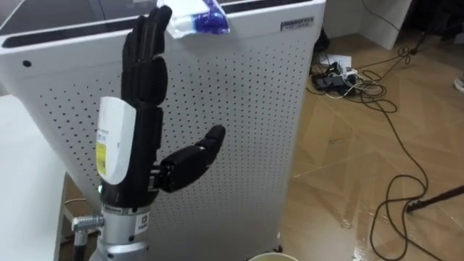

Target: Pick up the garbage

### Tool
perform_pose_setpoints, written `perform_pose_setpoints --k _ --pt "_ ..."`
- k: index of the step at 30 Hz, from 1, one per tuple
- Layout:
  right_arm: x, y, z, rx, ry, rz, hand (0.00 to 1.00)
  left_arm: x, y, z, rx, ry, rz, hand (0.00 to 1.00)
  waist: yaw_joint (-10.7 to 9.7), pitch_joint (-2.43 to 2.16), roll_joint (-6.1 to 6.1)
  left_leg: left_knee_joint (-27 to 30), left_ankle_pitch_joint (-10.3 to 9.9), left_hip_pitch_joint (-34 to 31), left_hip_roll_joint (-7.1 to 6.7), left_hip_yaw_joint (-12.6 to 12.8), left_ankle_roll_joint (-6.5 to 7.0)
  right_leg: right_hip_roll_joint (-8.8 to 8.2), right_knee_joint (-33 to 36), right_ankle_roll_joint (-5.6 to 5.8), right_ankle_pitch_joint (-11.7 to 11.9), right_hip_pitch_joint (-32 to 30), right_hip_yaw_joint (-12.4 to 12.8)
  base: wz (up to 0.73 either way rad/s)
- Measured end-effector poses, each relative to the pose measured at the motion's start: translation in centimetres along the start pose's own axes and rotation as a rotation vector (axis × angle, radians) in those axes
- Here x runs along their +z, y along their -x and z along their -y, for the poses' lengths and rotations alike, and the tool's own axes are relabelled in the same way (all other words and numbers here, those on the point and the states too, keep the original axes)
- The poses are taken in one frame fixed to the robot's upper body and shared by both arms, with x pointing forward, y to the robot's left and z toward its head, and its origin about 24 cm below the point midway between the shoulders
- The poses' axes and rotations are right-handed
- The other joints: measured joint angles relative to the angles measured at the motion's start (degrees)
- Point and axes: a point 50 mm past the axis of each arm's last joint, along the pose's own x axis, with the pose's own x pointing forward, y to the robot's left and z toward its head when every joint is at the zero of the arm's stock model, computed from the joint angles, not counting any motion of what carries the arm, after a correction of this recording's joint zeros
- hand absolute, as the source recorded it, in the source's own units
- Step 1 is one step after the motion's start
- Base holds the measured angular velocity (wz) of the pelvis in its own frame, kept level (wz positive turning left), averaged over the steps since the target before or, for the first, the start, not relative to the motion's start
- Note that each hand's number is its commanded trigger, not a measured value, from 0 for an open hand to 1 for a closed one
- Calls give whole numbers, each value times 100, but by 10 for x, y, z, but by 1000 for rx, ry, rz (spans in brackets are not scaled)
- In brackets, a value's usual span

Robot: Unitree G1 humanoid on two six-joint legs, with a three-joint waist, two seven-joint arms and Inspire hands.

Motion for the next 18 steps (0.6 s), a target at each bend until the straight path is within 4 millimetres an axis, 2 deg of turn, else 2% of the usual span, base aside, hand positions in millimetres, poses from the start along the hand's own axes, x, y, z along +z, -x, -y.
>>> perform_pose_setpoints --k 1,2,3,5,8,13,18 --pt "1 0 -2 6 3 4 100 0 0 0 5 -2 -1 0 2 -3 -19 -50 -3 35 -18 -9 -3 35 -664 -38 236 -78 -6 9" --pt "2 -1 -2 9 7 7 100 0 0 0 5 -2 -1 0 -7 -7 -12 -67 -10 47 -22 -33 -14 85 -871 -34 586 -114 6 19" --pt "2 -1 -3 13 10 9 100 1 0 0 4 2 1 0 3 -46 37 -153 -16 83 10 -85 -29 123 -1024 -85 701 -85 -39 7" --pt "8 -2 -4 22 11 29 100 2 -1 -1 12 1 9 0 79 -64 65 -273 -13 147 95 -83 -66 262 -1249 -137 782 70 -39 -9" --pt "10 -3 -4 38 21 32 100 1 -1 -1 10 -5 7 0 100 -64 40 -548 10 459 175 -165 -109 376 -1673 -158 847 474 -95 3" --pt "8 -2 -4 62 65 24 100 6 -4 -2 -4 -78 50 0 156 -103 -52 -852 31 728 216 -212 -143 440 -2015 -167 877 754 -118 1" --pt "7 -1 -8 130 118 15 100 11 -7 -4 -21 -161 96 0 145 -131 -96 -1062 34 1030 283 -219 -149 535 -2551 -171 1039 1204 -138 -1"
